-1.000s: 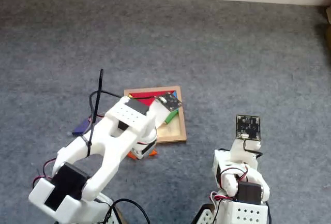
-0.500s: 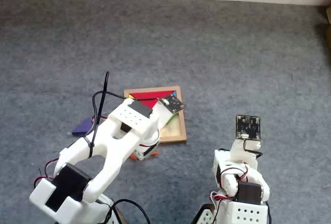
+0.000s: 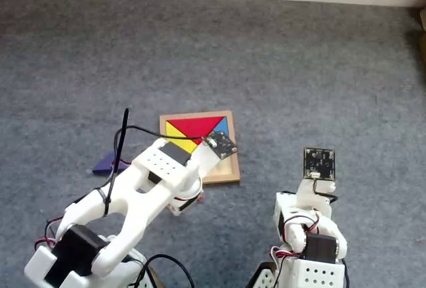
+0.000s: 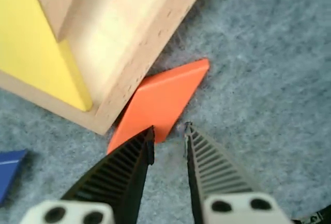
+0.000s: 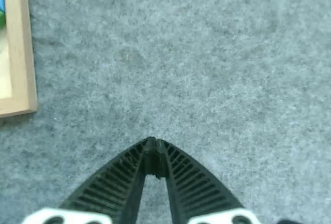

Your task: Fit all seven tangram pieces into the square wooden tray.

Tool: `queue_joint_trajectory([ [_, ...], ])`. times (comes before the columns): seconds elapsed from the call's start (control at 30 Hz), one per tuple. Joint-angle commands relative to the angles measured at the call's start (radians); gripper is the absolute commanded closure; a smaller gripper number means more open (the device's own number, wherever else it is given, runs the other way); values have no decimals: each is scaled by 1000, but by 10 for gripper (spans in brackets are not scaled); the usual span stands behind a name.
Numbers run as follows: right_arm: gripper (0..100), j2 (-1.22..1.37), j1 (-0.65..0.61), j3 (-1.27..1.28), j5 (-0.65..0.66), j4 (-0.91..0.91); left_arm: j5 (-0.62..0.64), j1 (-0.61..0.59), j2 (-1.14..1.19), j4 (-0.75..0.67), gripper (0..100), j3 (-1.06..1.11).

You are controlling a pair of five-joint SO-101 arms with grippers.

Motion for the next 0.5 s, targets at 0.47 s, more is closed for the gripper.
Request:
queue_joint_trajectory([
  [0.47,993,-12,13,68,5,-21,-69,-275,-309,51,713,21],
])
